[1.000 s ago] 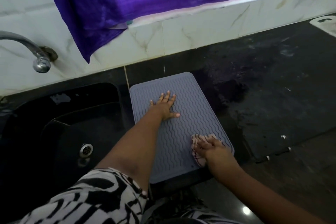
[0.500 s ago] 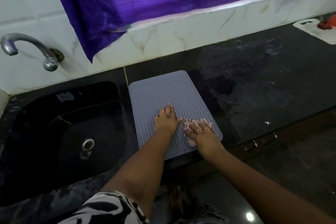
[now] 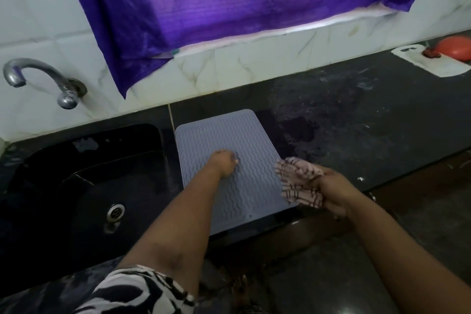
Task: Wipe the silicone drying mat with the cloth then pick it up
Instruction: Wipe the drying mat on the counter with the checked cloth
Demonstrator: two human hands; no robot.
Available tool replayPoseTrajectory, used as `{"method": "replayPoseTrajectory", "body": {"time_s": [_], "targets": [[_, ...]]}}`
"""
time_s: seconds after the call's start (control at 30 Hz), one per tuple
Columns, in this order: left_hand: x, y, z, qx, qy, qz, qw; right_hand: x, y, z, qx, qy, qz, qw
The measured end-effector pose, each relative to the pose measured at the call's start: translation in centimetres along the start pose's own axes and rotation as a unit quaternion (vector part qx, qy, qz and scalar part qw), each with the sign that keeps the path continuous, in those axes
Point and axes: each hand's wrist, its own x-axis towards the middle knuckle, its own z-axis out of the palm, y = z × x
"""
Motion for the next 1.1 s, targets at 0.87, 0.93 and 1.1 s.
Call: {"method": "replayPoseTrajectory", "body": {"time_s": [0.87,0.93,1.1], "targets": [[16.7,-4.2,-4.1,0.110,-0.111,0.007,0.988,32.7,-7.3,13.0,-0.751,-0.019,-0.138,0.645],[16.8,-4.2,-4.1,0.113,-0.113,0.009,0.987,32.3,-7.4,12.0,-0.763,-0.029,-0.157,0.627],[17.2,-4.0,-4.2,0.117,-0.118,0.002,0.986,26.7,-4.3,10.6,-0.797,-0.023,-0.099,0.595]]}}
